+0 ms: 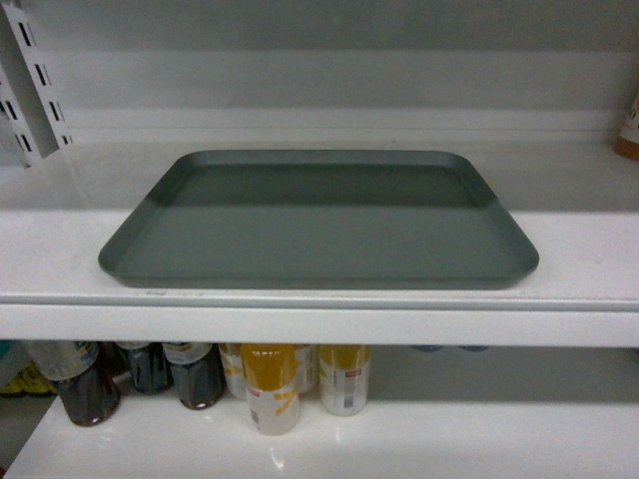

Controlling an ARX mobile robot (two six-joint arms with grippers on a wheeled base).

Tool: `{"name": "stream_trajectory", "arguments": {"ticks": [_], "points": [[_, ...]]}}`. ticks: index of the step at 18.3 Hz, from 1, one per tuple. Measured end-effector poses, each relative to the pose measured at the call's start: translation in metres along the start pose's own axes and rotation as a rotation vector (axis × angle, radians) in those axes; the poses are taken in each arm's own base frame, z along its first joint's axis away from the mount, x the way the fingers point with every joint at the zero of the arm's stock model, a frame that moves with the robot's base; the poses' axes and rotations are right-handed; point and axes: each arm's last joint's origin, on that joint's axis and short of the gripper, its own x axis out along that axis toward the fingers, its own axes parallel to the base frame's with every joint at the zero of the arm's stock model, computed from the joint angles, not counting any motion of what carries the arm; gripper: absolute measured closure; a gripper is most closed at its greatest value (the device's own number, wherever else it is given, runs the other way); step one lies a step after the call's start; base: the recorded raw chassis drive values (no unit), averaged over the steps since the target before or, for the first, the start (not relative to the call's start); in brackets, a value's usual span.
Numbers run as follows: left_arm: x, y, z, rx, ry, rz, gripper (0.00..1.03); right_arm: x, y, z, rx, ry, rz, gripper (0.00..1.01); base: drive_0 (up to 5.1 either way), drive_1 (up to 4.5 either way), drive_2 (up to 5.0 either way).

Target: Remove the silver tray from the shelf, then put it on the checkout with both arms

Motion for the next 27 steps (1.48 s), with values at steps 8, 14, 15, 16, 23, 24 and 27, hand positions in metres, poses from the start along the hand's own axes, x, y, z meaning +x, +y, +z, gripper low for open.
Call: {"name": "stream_trajectory", "arguments": {"ticks": [8,14,15,16,23,24,27], "points": [[0.000,0.000,0.000,0.000,0.001,-0.001,0.05,0.000,0.000,0.000,0.000,-0.002,0.000,0.03,0.0,1.67,-1.6],[0.000,0.000,0.000,0.000,0.001,0.000,0.05,0.000,0.000,0.000,0.000,-0.001,0.000,0.03,0.0,0.00,0.0],[0.000,0.000,0.000,0.000,0.001,0.000,0.05,0.000,0.000,0.000,0.000,-0.001,0.000,0.03,0.0,0.00,0.0],[0.000,0.000,0.000,0.000,0.001,0.000,0.05,0.000,0.000,0.000,0.000,-0.001,0.000,0.03,0.0,0.00,0.0],[0.010,-0.003,0.009,-0.047,0.326,0.119,0.05,0.012,0.003,0.003,0.063,0.160,0.116,0.03,0.0,0.00,0.0],[0.015,-0.002,0.013,-0.060,0.306,0.128,0.05,0.017,0.004,0.009,0.061,0.132,0.127,0.03,0.0,0.00,0.0],[0.042,-0.006,0.025,-0.075,0.252,0.058,0.05,0.045,0.012,0.017,0.049,0.131,0.190,0.03,0.0,0.00,0.0]]}}
